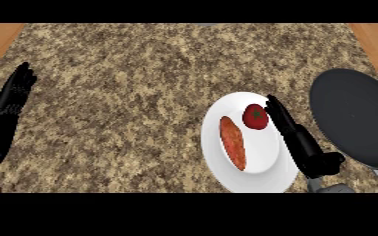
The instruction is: Pick the tomato from the plate and place it in the pan
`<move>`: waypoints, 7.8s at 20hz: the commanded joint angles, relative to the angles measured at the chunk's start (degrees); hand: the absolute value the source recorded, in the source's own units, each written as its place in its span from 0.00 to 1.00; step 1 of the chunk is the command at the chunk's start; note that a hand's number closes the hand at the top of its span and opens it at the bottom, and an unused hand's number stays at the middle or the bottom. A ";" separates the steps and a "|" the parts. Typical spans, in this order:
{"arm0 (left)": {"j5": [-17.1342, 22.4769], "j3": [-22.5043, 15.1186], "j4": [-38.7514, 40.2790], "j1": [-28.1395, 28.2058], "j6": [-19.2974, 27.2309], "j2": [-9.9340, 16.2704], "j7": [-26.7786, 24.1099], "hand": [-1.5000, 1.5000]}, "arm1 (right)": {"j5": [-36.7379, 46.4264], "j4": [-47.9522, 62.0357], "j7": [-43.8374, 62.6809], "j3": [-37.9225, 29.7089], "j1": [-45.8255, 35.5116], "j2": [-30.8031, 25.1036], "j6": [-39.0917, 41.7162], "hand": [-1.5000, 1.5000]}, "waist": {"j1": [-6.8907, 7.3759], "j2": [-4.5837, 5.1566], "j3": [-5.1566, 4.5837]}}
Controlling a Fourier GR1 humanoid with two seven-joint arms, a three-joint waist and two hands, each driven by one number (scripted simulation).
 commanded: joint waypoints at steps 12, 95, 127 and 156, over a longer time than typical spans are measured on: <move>1.56 -14.06 3.56 1.36 3.18 -21.46 -0.60 0.50 | -3.15 -5.64 -8.69 -17.10 4.40 -9.37 3.36 0.00 | -2.16 -0.23 0.44; -4.07 -7.98 2.20 1.13 -2.14 -27.35 4.06 0.50 | 71.06 4.72 39.41 -5.47 -17.39 14.27 0.15 1.00 | -2.85 -1.35 0.27; -5.94 -8.47 5.96 -1.69 -2.57 -29.31 2.13 0.50 | 76.20 -11.98 44.23 -30.89 -8.68 3.35 -24.80 1.00 | -0.83 0.07 0.46; -5.59 -7.69 6.18 -4.87 -3.82 -28.89 3.91 0.50 | 41.53 52.76 -1.23 -51.02 -33.06 -10.19 -21.35 0.00 | 0.18 0.55 0.63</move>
